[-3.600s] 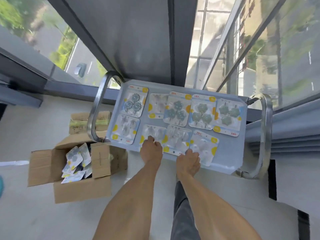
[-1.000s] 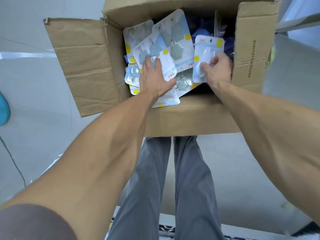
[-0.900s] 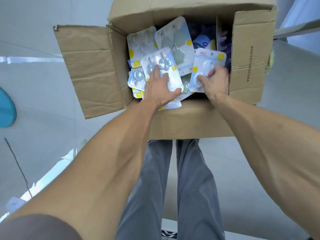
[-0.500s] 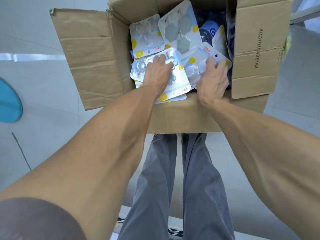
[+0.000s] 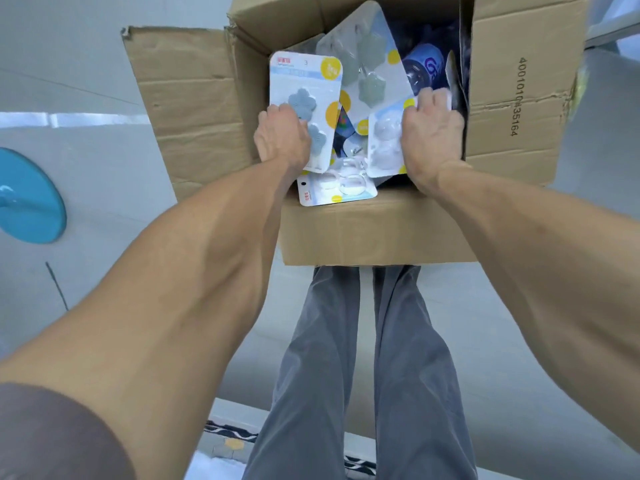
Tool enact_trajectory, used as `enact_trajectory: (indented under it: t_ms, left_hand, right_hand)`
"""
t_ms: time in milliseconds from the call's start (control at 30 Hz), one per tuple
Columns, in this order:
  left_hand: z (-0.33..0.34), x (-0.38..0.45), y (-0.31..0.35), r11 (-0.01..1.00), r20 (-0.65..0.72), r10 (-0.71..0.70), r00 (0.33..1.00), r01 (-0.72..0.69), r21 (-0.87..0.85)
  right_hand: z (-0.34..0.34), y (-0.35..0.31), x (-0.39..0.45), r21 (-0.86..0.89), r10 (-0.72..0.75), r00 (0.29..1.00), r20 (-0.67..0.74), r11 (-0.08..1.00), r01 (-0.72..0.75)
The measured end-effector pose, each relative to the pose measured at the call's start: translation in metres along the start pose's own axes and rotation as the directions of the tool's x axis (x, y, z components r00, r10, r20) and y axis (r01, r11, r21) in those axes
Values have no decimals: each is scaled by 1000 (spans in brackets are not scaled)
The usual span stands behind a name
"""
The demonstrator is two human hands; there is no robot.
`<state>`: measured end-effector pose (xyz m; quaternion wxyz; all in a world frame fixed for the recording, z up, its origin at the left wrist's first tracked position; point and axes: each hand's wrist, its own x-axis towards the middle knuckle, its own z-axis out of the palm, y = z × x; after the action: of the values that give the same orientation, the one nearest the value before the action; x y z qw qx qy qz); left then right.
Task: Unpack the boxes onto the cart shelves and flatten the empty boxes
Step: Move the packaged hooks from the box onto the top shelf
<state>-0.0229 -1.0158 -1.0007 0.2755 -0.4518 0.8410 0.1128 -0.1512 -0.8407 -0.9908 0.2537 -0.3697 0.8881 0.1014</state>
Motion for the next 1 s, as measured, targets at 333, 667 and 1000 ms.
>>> enact_trajectory:
  t_ms: [333,667,1000]
  left_hand:
    - [-130,-66,37,1000,-41,9,999,-10,-6]
    - [-389,-203,156,961,-289,246,925,-273,-55]
    - [-582,-356,436,778,-590,496,637,-628,-23]
  right_hand:
    - [-112,-30,-61,435,523,830,194,713,-551]
    - [-381,87,-184,734,719,691,69,433,-524]
    - [-536,379,-306,926,950,312,-23,138,-352]
